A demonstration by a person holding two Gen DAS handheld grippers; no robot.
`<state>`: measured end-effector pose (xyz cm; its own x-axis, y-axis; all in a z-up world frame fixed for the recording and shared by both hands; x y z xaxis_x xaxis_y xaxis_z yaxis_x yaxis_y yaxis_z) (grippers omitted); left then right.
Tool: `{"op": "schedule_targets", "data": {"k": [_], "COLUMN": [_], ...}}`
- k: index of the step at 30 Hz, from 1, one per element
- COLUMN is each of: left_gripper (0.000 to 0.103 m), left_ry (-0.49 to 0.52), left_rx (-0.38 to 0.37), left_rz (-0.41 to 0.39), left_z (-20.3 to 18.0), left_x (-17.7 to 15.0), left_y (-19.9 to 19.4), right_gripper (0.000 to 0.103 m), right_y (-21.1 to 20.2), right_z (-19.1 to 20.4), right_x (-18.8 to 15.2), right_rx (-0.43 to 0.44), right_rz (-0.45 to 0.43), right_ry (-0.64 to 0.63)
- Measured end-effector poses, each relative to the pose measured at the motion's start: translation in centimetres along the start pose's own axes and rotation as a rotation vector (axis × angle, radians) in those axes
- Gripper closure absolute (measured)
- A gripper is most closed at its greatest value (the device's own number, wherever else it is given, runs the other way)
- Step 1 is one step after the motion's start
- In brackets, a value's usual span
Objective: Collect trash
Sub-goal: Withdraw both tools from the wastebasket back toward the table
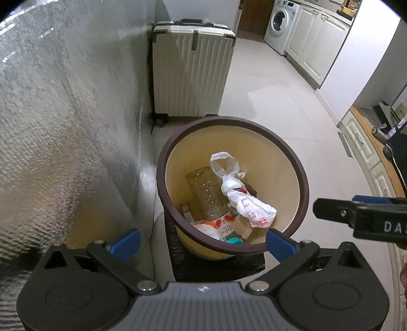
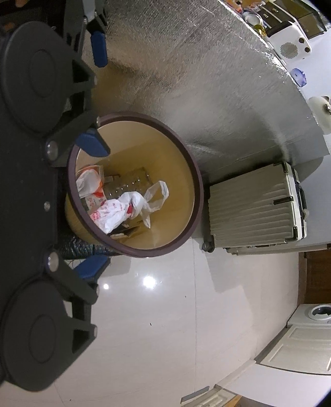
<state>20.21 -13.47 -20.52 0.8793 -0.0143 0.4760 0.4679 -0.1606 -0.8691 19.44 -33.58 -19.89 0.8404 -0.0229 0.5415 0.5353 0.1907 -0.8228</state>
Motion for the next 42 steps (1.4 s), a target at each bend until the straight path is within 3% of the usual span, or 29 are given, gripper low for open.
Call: {"op": "schedule_targets", "data": {"k": [9, 29, 38, 42], "left_gripper": [0.000, 0.000, 0.000, 0.000], "left_ry": [0.008, 0.027, 0.045, 0.053], "left_rx": [-0.001, -0.013, -0.055, -0.113], "left_rz": [-0.036, -0.155, -0.234, -0.282], "left_z": [-0.1, 0.0, 0.1, 0.3], "left_x": [-0.6, -2.2, -2.1, -1.8], "left_y": [-2.7, -9.2, -12.7, -15.0], "right_gripper": [0.000, 0.000, 0.000, 0.000], "right_y": [-3.1, -8.8, -12.6, -14.5], "right_z": [-0.5, -0.4, 0.8, 1.6], "right_x": [-1.4, -4.2, -4.2, -3.7], "right_rx": [-0.039, -0.085, -0.118, -0.118], "right_rz": [-0.052, -0.139, -0.221, -0.274], "right_ry": [-0.012, -0.004, -0.020, -0.026]}}
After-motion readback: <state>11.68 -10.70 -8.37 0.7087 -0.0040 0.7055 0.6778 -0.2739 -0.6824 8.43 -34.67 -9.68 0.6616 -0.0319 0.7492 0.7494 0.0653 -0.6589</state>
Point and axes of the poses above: each gripper's, at about its wrist camera, not at the fingertips, and y roughly the way its jaws point, z to its left, x to its top, the point moved 1 cm from there along y, roughly the way its jaws point, and after that the axes turned 5 degrees about -y, right-handed, at the moved point
